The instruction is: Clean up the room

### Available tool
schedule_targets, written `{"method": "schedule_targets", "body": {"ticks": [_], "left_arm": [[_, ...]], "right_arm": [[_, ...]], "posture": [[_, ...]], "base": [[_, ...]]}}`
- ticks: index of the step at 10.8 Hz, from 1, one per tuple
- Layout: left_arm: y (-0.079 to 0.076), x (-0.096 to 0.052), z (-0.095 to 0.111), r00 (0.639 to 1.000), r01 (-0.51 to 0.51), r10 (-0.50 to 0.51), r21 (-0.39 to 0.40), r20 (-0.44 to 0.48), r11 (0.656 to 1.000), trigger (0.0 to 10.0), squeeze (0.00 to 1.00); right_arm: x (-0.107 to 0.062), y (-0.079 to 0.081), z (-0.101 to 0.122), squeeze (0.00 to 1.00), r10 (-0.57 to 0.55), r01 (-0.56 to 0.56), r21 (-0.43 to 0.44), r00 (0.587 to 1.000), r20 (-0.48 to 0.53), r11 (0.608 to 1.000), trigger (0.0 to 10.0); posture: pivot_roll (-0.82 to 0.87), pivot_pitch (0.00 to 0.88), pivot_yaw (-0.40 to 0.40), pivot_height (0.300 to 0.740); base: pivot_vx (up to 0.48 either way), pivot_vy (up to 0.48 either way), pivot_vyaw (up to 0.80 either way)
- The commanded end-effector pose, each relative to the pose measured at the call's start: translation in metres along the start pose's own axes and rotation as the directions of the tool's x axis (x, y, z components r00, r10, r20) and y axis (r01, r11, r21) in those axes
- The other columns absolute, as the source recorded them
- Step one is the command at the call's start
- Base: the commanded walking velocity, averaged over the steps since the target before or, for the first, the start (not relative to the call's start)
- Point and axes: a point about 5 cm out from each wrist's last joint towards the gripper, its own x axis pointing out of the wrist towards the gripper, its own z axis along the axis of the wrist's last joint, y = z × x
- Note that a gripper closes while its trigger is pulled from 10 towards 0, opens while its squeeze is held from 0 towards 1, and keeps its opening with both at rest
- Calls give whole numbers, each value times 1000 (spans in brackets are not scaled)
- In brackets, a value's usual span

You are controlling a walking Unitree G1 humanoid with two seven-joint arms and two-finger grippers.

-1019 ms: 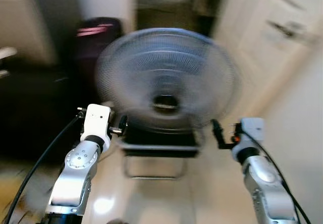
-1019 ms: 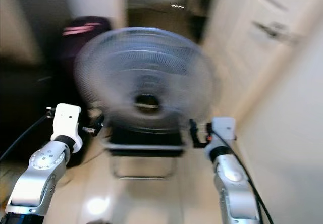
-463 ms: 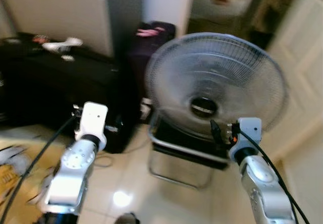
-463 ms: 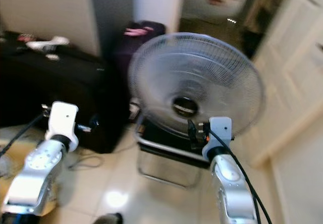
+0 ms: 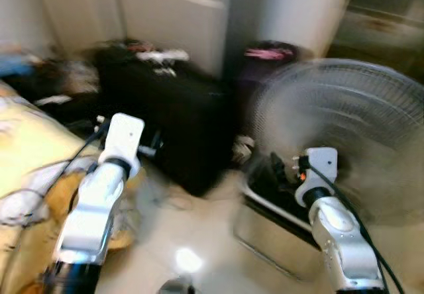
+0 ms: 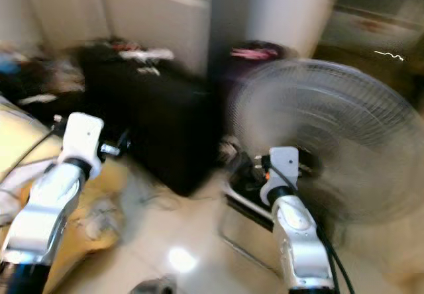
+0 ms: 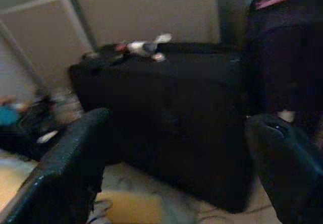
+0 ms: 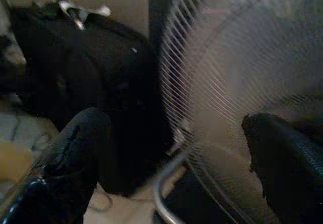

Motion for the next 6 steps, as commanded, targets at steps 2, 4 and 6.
{"method": "schedule_targets", "body": {"ticks": [2,4,6], "left_arm": [[-1,-3,4,999,33,-33,37,12,999,10000,0],[16,-11,-1,999,-42,42,-30,3,999,10000,0],[17,-18,-6,997,-73,72,-52,-12,996,10000,0]], "right_arm": [[-1,1,1,1000,-24,22,103,999,22,994,10000],[-11,6,-9,1000,-49,47,123,999,11,991,10000],[-16,1,-15,1000,-80,79,125,997,0,989,10000]], "posture": [[5,0,-37,740],[3,0,-35,740],[17,0,-42,740]], "base": [[0,0,800],[0,0,800],[0,0,800]]}}
